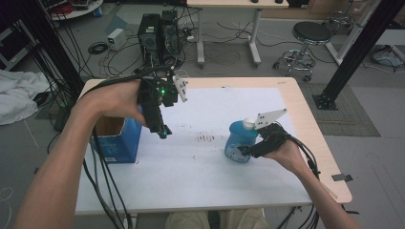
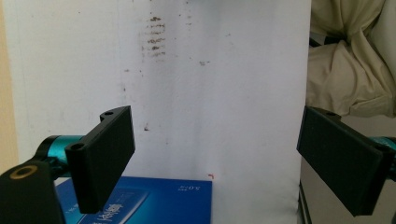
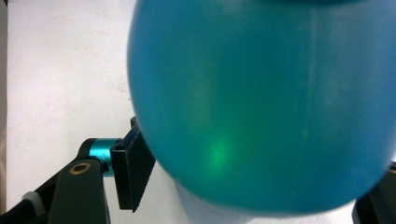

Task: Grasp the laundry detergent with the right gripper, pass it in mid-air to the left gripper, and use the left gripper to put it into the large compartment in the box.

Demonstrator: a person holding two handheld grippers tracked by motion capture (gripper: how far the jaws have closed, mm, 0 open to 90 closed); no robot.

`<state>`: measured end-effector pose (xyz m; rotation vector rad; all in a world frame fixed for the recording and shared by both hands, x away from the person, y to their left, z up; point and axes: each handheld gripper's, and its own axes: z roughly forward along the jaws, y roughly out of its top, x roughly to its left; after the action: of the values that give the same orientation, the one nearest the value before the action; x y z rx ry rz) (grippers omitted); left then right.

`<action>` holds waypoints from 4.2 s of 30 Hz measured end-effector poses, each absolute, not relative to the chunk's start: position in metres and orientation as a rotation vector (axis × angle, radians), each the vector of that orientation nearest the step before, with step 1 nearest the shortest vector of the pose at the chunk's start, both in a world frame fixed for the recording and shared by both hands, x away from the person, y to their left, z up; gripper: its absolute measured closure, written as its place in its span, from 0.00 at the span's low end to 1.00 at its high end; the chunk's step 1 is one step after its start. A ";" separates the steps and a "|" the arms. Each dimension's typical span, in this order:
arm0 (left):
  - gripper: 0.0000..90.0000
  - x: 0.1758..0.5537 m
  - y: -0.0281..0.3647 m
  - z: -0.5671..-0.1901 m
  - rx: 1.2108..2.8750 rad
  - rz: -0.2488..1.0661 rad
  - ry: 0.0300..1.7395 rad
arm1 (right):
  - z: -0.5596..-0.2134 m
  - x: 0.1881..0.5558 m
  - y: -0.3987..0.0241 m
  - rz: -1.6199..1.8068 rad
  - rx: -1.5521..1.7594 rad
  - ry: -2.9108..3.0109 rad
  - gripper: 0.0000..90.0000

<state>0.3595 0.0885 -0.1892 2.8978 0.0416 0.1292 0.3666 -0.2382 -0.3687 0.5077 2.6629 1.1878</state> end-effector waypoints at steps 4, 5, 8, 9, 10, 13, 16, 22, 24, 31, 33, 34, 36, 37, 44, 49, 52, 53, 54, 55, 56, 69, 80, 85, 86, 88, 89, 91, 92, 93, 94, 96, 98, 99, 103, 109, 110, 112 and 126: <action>0.13 0.360 0.089 -0.190 2.894 0.130 0.047 | -0.371 0.366 -0.238 1.200 0.509 2.664 0.34; 0.13 0.360 0.089 -0.190 2.894 0.130 0.047 | -0.371 0.366 -0.238 1.203 0.505 2.662 0.34; 0.13 0.360 0.089 -0.190 2.896 0.128 0.046 | -0.371 0.366 -0.238 1.211 0.498 2.658 0.36; 0.13 0.360 0.089 -0.190 2.895 0.127 0.045 | -0.371 0.366 -0.237 1.211 0.498 2.656 0.37; 0.13 0.360 0.089 -0.191 2.893 0.126 0.046 | -0.371 0.366 -0.237 1.209 0.496 2.656 0.37; 0.13 0.360 0.090 -0.191 2.896 0.127 0.044 | -0.372 0.366 -0.237 1.208 0.496 2.663 0.39; 0.13 0.360 0.090 -0.191 2.892 0.129 0.046 | -0.373 0.366 -0.236 1.204 0.499 2.655 0.44; 0.13 0.360 0.090 -0.191 2.891 0.131 0.046 | -0.374 0.368 -0.239 1.241 0.519 2.638 0.50; 0.13 0.360 0.090 -0.191 2.891 0.131 0.045 | -0.374 0.368 -0.239 1.241 0.516 2.637 0.50; 0.13 0.359 0.088 -0.190 2.885 0.130 0.045 | -0.375 0.369 -0.240 1.253 0.509 2.641 0.52; 0.13 0.360 0.087 -0.188 2.879 0.139 0.052 | -0.374 0.369 -0.240 1.254 0.505 2.644 0.52; 0.13 0.360 0.087 -0.188 2.873 0.139 0.057 | -0.374 0.369 -0.240 1.251 0.500 2.647 0.52; 0.13 0.361 0.085 -0.186 2.872 0.144 0.058 | -0.373 0.370 -0.239 1.237 0.471 2.651 0.52; 0.13 0.361 0.083 -0.186 2.869 0.144 0.059 | -0.372 0.370 -0.238 1.228 0.461 2.660 0.52; 0.13 0.367 0.067 -0.181 2.842 0.165 0.072 | -0.354 0.371 -0.225 1.253 0.336 2.699 0.52; 0.13 0.373 0.058 -0.183 2.834 0.179 0.122 | -0.339 0.376 -0.215 1.307 0.238 2.730 0.52; 0.13 0.376 0.052 -0.185 2.823 0.191 0.155 | -0.332 0.380 -0.209 1.302 0.180 2.746 0.52; 0.13 0.377 0.049 -0.186 2.817 0.192 0.158 | -0.330 0.381 -0.207 1.300 0.168 2.752 0.52; 0.13 0.377 0.047 -0.187 2.809 0.195 0.162 | -0.328 0.383 -0.204 1.297 0.151 2.757 0.52; 0.13 0.377 0.044 -0.188 2.805 0.195 0.164 | -0.326 0.384 -0.202 1.296 0.132 2.761 0.52; 0.13 0.377 0.042 -0.188 2.807 0.191 0.168 | -0.324 0.385 -0.199 1.291 0.119 2.763 0.52; 0.13 0.376 0.014 -0.206 2.758 0.166 0.161 | -0.314 0.396 -0.176 1.326 0.014 2.796 0.52; 0.13 0.384 -0.006 -0.227 2.732 0.124 0.179 | -0.315 0.395 -0.175 1.329 -0.002 2.807 0.52; 0.13 0.387 -0.013 -0.234 2.728 0.104 0.187 | -0.316 0.396 -0.175 1.315 -0.006 2.808 0.52; 0.13 0.388 -0.014 -0.235 2.729 0.108 0.186 | -0.317 0.396 -0.175 1.316 -0.002 2.809 0.52; 0.13 0.389 -0.015 -0.237 2.724 0.105 0.190 | -0.317 0.396 -0.174 1.314 0.002 2.814 0.52; 0.13 0.389 -0.016 -0.238 2.718 0.101 0.194 | -0.317 0.396 -0.174 1.314 0.000 2.814 0.52; 0.13 0.389 -0.017 -0.240 2.716 0.099 0.194 | -0.317 0.396 -0.174 1.313 -0.002 2.813 0.52; 0.13 0.389 -0.017 -0.240 2.714 0.106 0.187 | -0.317 0.396 -0.174 1.314 -0.001 2.813 0.52; 0.14 0.389 -0.017 -0.240 2.707 0.107 0.196 | -0.318 0.396 -0.174 1.313 -0.004 2.812 0.52; 0.14 0.389 -0.017 -0.240 2.704 0.102 0.200 | -0.318 0.396 -0.174 1.314 -0.004 2.812 0.52; 0.14 0.390 -0.018 -0.240 2.710 0.103 0.191 | -0.318 0.397 -0.174 1.319 -0.005 2.809 0.52; 0.15 0.389 -0.018 -0.240 2.706 0.101 0.196 | -0.318 0.397 -0.174 1.323 -0.002 2.808 0.52; 0.16 0.389 -0.018 -0.240 2.706 0.101 0.196 | -0.318 0.397 -0.174 1.322 -0.002 2.808 0.52; 0.18 0.389 -0.019 -0.240 2.704 0.106 0.189 | -0.319 0.397 -0.173 1.315 -0.004 2.811 0.52; 0.21 0.389 -0.018 -0.241 2.703 0.105 0.182 | -0.320 0.397 -0.173 1.314 -0.001 2.816 0.52; 0.21 0.389 -0.018 -0.241 2.704 0.107 0.178 | -0.320 0.397 -0.173 1.313 0.001 2.818 0.52; 0.23 0.388 -0.018 -0.241 2.706 0.109 0.167 | -0.321 0.397 -0.172 1.310 -0.001 2.819 0.52; 0.31 0.387 -0.018 -0.243 2.712 0.104 0.155 | -0.320 0.397 -0.172 1.308 0.003 2.815 0.52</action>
<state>0.3871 -0.0184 -0.2430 2.7117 0.1553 0.1038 0.3971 -0.1724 -0.3205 0.0032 2.8151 1.3082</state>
